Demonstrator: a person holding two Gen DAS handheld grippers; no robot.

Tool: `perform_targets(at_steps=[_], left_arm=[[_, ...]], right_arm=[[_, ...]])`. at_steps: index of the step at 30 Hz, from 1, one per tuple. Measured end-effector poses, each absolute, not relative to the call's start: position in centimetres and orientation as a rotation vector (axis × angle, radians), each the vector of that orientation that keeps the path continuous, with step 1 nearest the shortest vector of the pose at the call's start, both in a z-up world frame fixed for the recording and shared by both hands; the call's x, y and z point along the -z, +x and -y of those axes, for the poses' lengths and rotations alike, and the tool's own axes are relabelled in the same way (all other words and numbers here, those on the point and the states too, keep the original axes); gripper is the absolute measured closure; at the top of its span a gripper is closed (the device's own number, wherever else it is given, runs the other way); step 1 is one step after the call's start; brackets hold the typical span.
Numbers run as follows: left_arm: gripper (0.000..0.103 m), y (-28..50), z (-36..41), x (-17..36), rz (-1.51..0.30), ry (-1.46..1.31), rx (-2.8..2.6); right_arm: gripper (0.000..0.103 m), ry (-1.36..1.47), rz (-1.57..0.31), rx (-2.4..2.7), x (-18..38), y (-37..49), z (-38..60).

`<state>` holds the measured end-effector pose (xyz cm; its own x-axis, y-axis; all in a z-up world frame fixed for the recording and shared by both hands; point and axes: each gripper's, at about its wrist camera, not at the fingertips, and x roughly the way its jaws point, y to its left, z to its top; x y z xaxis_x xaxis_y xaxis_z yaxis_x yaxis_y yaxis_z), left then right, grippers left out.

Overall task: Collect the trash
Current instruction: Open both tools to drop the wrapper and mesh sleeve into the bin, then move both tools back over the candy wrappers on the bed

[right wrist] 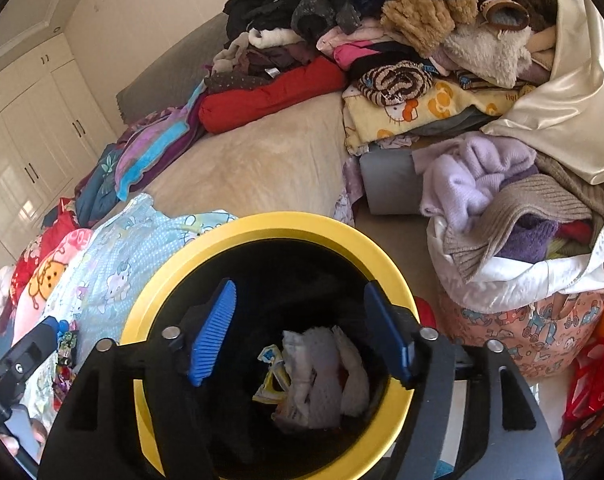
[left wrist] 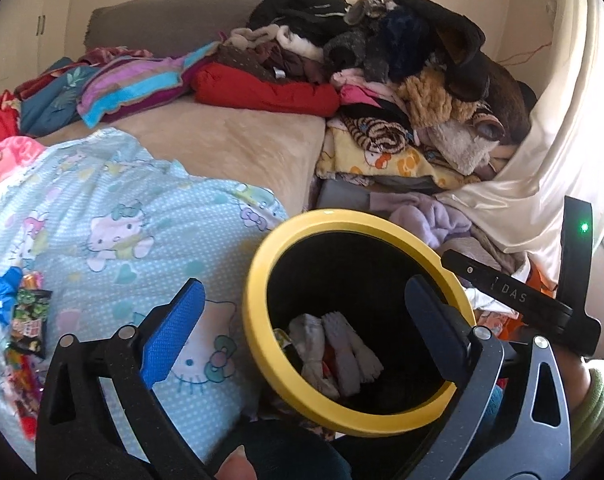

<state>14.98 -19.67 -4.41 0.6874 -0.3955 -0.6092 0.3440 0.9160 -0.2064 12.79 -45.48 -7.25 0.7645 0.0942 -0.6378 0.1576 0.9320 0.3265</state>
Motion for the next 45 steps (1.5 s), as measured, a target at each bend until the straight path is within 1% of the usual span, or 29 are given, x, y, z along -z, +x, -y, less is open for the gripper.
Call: perform_targets(at_steps=[8,28,40,45], left_arm=[[0.011,14.3,17.8,3.2,-0.654,-0.071,0.391],[0.011,13.7,10.6,0.4,-0.578,-0.153,0.262],[0.011,13.7,6.9,-0.2,-0.568,-0.177,0.196],[0.011,13.6,5.3,-0.2,-0.569,-0.189,0.171]], right_arm=[[0.029,0.341,-0.687,0.005,6.4,12.9,43.2],[0.027,0.244,-0.655,-0.108,3.9,12.1,36.3],[0.023,0.225,-0.611,-0.193,2.0,10.9,32.2],[0.02,0.223,-0.612,-0.221,1.8,10.7,31.0]])
